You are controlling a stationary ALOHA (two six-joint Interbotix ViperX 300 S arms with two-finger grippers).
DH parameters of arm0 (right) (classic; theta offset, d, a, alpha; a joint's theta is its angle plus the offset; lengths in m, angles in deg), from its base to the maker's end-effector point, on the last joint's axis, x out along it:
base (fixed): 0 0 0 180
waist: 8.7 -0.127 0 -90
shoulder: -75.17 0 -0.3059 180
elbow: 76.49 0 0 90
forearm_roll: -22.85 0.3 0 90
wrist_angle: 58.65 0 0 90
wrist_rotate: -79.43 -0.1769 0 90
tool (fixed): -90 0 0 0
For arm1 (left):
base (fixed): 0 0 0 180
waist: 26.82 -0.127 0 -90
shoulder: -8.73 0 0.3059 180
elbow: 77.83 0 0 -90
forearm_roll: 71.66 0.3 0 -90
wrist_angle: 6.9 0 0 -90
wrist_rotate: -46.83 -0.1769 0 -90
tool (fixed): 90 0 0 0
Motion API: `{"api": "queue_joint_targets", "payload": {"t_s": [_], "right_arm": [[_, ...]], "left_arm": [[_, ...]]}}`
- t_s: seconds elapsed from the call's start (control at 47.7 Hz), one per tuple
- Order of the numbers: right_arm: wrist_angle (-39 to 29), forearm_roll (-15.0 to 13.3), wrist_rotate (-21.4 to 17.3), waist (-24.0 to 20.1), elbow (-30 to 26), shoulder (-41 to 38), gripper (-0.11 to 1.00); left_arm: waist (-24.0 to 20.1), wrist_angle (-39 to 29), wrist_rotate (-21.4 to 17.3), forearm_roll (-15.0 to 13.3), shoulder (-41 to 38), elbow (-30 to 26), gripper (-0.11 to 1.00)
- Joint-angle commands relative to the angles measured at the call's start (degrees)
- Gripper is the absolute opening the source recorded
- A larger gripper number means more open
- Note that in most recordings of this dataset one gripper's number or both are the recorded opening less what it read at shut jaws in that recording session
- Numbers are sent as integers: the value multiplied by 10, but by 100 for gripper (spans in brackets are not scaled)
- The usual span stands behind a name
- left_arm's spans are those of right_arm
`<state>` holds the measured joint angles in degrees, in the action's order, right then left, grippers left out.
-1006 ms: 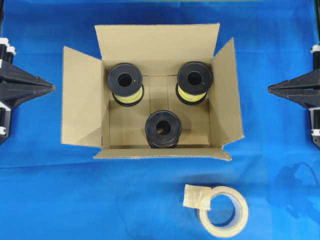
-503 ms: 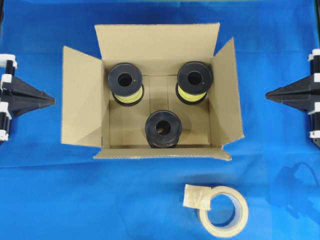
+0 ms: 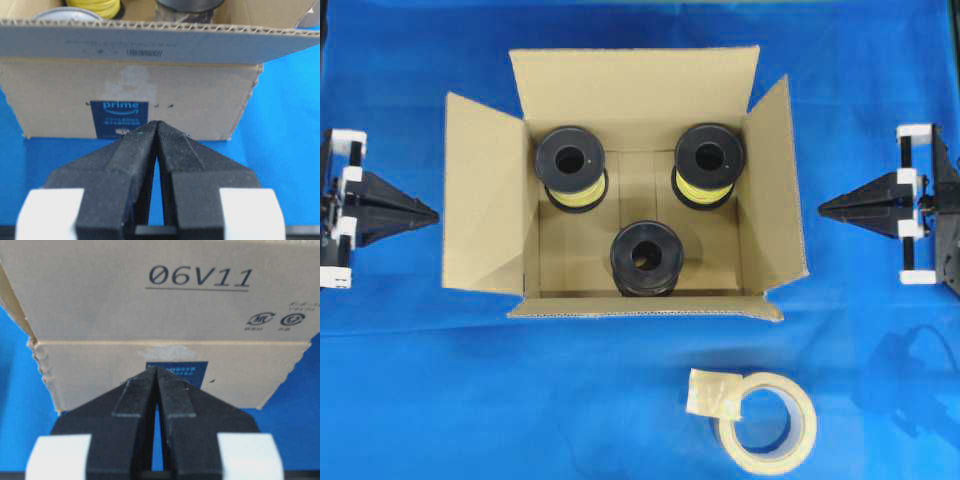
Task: Close the cardboard box.
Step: 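Move both grippers to the outer sides of the box's side flaps, then push the left and right side flaps inward with both grippers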
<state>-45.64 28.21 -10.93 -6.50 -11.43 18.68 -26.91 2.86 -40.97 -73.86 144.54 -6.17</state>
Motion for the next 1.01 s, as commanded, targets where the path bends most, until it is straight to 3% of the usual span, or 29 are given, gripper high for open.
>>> {"api": "queue_joint_targets", "payload": {"t_s": [0.0, 0.461, 0.985], "right_arm": [[22, 3, -1, 1, -6, -17, 0], [109, 5, 2, 4, -52, -104, 0], [160, 4, 7, 7, -140, -221, 0]], "left_arm": [[0, 30, 2, -1, -21, -4, 0], [0, 130, -8, -1, -105, -48, 0], [-11, 217, -48, -1, -341, -195, 0]]}}
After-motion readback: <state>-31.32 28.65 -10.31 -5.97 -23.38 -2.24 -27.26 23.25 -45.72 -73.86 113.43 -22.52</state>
